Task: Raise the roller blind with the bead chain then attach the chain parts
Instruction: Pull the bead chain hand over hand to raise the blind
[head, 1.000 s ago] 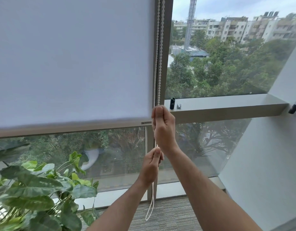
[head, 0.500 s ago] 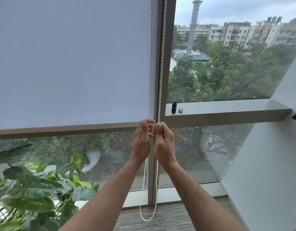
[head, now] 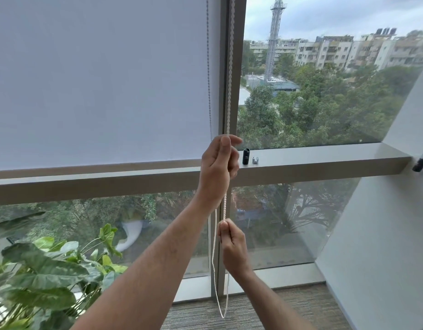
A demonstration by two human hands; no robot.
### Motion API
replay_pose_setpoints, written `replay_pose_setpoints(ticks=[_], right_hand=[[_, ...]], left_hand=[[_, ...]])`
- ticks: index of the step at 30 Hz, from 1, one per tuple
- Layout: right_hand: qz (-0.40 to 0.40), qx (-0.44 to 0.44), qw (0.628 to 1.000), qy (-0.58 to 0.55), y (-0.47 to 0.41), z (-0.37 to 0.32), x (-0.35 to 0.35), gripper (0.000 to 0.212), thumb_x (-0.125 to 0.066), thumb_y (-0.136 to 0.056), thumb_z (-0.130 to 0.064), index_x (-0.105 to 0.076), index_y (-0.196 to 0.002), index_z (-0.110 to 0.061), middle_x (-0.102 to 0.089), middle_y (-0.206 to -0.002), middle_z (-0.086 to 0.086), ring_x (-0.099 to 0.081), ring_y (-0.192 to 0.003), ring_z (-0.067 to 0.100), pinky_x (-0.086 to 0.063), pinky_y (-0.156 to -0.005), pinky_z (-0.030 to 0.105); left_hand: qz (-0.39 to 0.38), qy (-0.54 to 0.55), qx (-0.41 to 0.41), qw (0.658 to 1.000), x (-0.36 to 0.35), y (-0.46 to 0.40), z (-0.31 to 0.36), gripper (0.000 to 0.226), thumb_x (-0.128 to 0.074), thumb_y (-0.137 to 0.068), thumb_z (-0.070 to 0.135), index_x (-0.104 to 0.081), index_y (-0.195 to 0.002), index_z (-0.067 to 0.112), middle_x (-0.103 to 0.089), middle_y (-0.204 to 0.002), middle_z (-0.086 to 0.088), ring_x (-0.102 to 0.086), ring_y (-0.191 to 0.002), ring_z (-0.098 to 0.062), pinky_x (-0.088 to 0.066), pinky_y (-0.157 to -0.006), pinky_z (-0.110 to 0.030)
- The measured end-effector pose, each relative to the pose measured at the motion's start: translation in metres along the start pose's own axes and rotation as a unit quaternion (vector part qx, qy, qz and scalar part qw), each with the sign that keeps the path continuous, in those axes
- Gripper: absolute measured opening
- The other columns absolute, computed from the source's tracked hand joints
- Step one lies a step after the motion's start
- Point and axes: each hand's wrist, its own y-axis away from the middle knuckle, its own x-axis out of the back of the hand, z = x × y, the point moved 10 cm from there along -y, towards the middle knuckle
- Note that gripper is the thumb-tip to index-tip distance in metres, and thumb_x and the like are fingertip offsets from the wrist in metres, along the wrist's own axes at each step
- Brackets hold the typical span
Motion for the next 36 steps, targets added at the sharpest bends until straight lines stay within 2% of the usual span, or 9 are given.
replay_pose_setpoints(ticks=[4, 10, 13, 16, 18, 21, 29, 33, 36], right_hand=[[-0.023, -0.043, 0.999, 0.000, 0.013, 0.027, -0.003, 0.038, -0.041, -0.102, -0.022, -0.045, -0.065, -0.030, -0.039, -0.059, -0.011, -0.035, -0.057, 0.010, -0.031, -0.056, 0.037], [-0.096, -0.096, 0.987, -0.081, 0.010, 0.035, -0.017, 0.034, -0.044, -0.099, -0.039, -0.059, -0.074, -0.022, -0.045, -0.055, -0.001, -0.039, -0.049, 0.015, -0.030, -0.049, 0.033], [-0.116, -0.116, 0.986, -0.038, -0.001, 0.037, -0.011, 0.045, -0.038, -0.097, -0.049, -0.075, -0.091, -0.025, -0.073, -0.075, 0.007, -0.070, -0.073, 0.020, -0.047, -0.068, 0.027], [-0.098, -0.152, 0.982, -0.049, -0.022, 0.030, 0.005, 0.054, -0.031, -0.090, -0.067, -0.078, -0.092, -0.039, -0.078, -0.094, -0.010, -0.072, -0.092, 0.007, -0.053, -0.086, 0.040], [-0.082, -0.137, 0.985, -0.065, -0.041, 0.009, 0.012, 0.061, -0.034, -0.091, -0.067, -0.078, -0.099, -0.025, -0.078, -0.099, 0.000, -0.073, -0.095, 0.014, -0.055, -0.091, 0.049], [-0.061, -0.079, 0.989, -0.113, -0.070, -0.042, 0.018, 0.065, -0.041, -0.090, -0.066, -0.076, -0.098, -0.012, -0.076, -0.094, 0.016, -0.074, -0.089, 0.026, -0.059, -0.079, 0.039], [-0.090, 0.038, 0.972, -0.214, -0.119, -0.180, 0.005, 0.039, -0.029, -0.108, -0.029, -0.063, -0.116, -0.011, -0.067, -0.084, 0.008, -0.063, -0.070, 0.019, -0.051, -0.063, 0.031], [-0.074, 0.047, 0.970, -0.228, -0.130, -0.216, 0.003, 0.037, -0.030, -0.109, -0.024, -0.064, -0.100, -0.012, -0.044, -0.065, 0.002, -0.034, -0.050, 0.010, -0.025, -0.047, 0.025], [-0.028, 0.054, 0.974, -0.217, -0.129, -0.216, 0.008, 0.041, -0.034, -0.109, -0.023, -0.057, -0.077, -0.012, -0.030, -0.056, 0.002, -0.025, -0.044, 0.008, -0.019, -0.043, 0.023]], left_hand=[[0.030, 0.009, 0.039, 0.999, 0.007, 0.013, -0.021, 0.034, -0.038, -0.102, 0.031, -0.058, -0.077, 0.018, -0.037, -0.051, 0.015, -0.028, -0.043, -0.004, -0.024, -0.040, -0.019], [0.048, -0.010, 0.034, 0.998, 0.015, 0.015, -0.019, 0.035, -0.040, -0.101, 0.031, -0.056, -0.072, 0.022, -0.035, -0.049, 0.007, -0.026, -0.041, -0.009, -0.017, -0.038, -0.030], [0.052, -0.023, 0.031, 0.998, 0.018, 0.019, -0.022, 0.035, -0.041, -0.101, 0.030, -0.058, -0.071, 0.023, -0.037, -0.048, 0.007, -0.029, -0.040, -0.008, -0.022, -0.036, -0.023], [0.047, -0.030, 0.042, 0.998, 0.020, 0.032, -0.035, 0.034, -0.041, -0.101, 0.028, -0.059, -0.072, 0.024, -0.041, -0.047, 0.010, -0.031, -0.039, -0.006, -0.026, -0.036, -0.021], [0.045, -0.039, 0.057, 0.997, 0.022, 0.042, -0.047, 0.034, -0.042, -0.100, 0.028, -0.058, -0.071, 0.024, -0.042, -0.047, 0.010, -0.032, -0.040, -0.005, -0.030, -0.039, -0.020], [0.051, -0.031, 0.084, 0.995, 0.027, 0.055, -0.066, 0.034, -0.043, -0.099, 0.026, -0.059, -0.069, 0.024, -0.045, -0.049, 0.010, -0.035, -0.043, -0.002, -0.034, -0.044, -0.018], [0.067, -0.047, 0.121, 0.989, 0.037, 0.070, -0.084, 0.035, -0.043, -0.100, 0.028, -0.057, -0.069, 0.022, -0.034, -0.046, 0.002, -0.027, -0.040, -0.011, -0.019, -0.039, -0.031], [0.062, -0.055, 0.135, 0.987, 0.037, 0.079, -0.089, 0.035, -0.040, -0.103, 0.021, -0.056, -0.072, 0.015, -0.033, -0.048, -0.002, -0.026, -0.042, -0.013, -0.017, -0.042, -0.035], [0.060, -0.074, 0.134, 0.986, 0.040, 0.084, -0.091, 0.033, -0.041, -0.101, 0.019, -0.056, -0.073, 0.010, -0.033, -0.049, -0.002, -0.026, -0.042, -0.013, -0.017, -0.042, -0.035]])
